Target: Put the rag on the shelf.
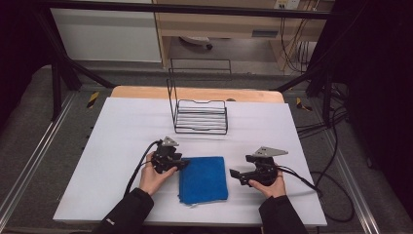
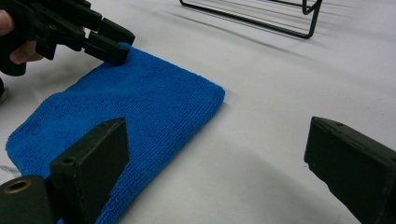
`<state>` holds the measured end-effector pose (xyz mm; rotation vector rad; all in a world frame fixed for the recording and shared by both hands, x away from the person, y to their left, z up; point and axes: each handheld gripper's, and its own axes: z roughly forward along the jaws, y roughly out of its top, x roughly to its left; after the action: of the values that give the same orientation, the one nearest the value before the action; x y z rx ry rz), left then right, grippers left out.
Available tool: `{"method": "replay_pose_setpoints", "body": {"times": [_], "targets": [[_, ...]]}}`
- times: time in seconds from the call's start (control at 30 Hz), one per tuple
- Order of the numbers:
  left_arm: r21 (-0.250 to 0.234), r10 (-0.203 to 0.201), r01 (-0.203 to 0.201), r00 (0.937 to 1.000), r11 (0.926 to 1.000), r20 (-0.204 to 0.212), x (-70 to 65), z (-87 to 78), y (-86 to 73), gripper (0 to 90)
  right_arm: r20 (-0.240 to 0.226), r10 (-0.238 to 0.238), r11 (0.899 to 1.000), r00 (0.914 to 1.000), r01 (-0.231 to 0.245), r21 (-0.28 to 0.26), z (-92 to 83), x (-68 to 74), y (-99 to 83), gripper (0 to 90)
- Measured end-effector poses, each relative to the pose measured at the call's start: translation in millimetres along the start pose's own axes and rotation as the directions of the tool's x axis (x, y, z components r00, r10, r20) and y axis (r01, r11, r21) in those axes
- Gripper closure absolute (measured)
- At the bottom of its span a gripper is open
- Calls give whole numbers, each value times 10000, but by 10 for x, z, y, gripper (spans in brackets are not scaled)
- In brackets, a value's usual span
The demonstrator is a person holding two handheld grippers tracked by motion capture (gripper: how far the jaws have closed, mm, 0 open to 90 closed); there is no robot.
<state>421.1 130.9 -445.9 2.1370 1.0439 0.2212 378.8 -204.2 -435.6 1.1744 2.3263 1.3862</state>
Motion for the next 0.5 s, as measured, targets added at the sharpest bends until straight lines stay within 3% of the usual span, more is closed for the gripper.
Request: {"method": "replay_pose_setpoints", "body": {"times": [0.2, 0.33, 0.5], "targets": [[-24, -126, 127, 9998, 9999, 167, 15, 8, -9, 655, -53, 117, 9999, 9999, -117, 48, 9, -6, 20, 102], [13, -183, 182, 9987, 9998, 473, 0, 22, -12, 766, 34, 301, 9995, 9995, -301, 5, 51, -26, 51, 131], [37, -222, 221, 9981, 9997, 570, 2, 26, -14, 810, 193, 17, 9996, 9998, -22, 277, 175, -24, 150, 169]]}}
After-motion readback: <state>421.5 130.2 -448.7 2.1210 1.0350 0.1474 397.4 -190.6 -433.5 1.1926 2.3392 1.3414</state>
